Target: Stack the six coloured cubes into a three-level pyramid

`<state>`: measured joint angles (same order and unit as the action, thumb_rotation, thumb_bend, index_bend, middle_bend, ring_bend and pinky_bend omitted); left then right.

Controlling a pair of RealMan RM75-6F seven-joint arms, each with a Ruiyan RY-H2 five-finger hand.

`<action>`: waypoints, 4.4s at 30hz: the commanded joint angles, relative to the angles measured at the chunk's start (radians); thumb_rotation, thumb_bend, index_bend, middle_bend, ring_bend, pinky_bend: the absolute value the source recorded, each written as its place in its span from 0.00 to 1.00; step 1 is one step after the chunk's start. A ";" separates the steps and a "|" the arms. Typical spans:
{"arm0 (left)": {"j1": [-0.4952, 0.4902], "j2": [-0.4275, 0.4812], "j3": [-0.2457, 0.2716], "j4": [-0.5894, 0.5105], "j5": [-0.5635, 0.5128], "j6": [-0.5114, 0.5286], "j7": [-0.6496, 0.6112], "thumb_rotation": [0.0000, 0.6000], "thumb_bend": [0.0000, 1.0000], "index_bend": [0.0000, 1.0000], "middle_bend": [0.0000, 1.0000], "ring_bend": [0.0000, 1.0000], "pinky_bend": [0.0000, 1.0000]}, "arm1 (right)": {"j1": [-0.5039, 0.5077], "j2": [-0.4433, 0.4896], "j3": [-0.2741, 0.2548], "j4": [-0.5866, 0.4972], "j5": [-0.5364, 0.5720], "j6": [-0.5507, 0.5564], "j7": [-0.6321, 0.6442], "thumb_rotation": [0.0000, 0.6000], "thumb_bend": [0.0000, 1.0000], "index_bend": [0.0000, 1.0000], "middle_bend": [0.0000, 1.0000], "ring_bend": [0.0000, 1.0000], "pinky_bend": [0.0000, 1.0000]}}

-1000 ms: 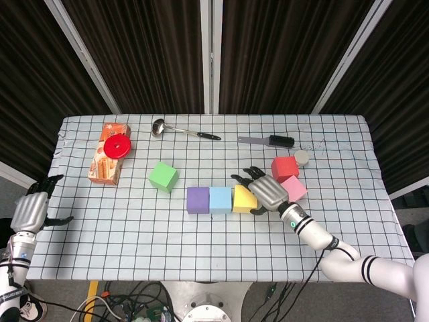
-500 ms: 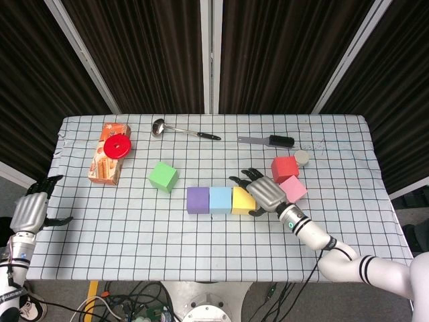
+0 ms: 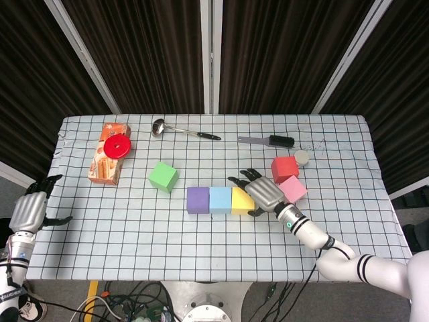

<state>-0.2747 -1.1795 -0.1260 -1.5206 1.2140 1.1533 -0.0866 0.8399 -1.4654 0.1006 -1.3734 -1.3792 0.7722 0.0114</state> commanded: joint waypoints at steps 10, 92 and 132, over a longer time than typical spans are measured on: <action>0.002 -0.001 0.002 0.004 0.000 0.001 0.000 1.00 0.02 0.09 0.10 0.01 0.10 | 0.008 -0.008 0.005 0.008 0.010 -0.008 -0.007 1.00 0.23 0.00 0.33 0.00 0.00; -0.484 -0.237 0.033 0.488 0.455 -0.234 -0.411 1.00 0.05 0.11 0.19 0.04 0.19 | -0.244 0.402 0.117 -0.214 -0.010 0.347 0.308 1.00 0.00 0.00 0.06 0.00 0.00; -0.706 -0.384 0.171 0.856 0.496 -0.195 -0.553 1.00 0.23 0.18 0.53 0.14 0.21 | -0.295 0.385 0.130 -0.092 0.001 0.349 0.419 1.00 0.00 0.00 0.07 0.00 0.00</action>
<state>-0.9760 -1.6065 0.0842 -0.6020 1.7580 0.9760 -0.7082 0.5454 -1.0780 0.2310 -1.4714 -1.3720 1.1192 0.4216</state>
